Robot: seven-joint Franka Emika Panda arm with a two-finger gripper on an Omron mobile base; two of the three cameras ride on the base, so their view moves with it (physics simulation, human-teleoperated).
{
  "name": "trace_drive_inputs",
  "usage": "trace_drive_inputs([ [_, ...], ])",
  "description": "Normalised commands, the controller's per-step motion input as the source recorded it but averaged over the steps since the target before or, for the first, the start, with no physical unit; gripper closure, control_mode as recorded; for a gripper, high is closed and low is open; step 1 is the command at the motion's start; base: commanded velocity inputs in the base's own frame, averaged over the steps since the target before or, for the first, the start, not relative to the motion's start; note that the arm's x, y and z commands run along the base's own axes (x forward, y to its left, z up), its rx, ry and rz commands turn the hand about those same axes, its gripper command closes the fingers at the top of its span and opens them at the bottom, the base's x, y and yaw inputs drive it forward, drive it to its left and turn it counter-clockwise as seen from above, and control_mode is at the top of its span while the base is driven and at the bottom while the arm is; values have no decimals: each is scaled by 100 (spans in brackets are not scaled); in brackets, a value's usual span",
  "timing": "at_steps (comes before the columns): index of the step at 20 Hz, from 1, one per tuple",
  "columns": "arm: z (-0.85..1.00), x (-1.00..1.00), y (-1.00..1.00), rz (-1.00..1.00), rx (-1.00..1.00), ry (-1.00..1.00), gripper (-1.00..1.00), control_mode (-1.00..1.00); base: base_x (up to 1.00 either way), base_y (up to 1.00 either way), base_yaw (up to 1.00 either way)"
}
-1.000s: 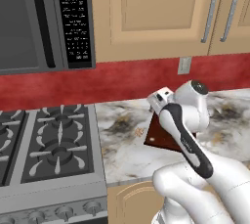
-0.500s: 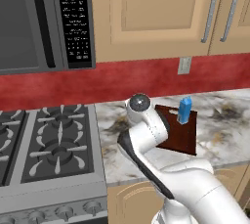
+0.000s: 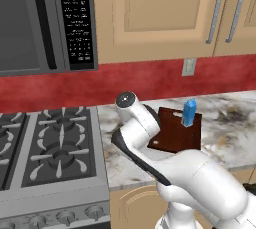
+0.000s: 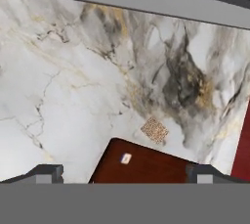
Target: Take out the milk from the fridge and place it on the tray on the counter. Then take the sugar cube near the tray and place it in the tray.
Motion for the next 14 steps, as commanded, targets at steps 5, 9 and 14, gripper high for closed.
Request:
trace_drive_inputs([
  [5,-18,16,-2,-4,-6,3,-100,-100,0,0,0],
  [9,-15,1,-7,-19,-6,-9,-100,-100,0,0,0],
  [14,-3,0,-7,-24,-1,-12,-100,-100,0,0,0],
])
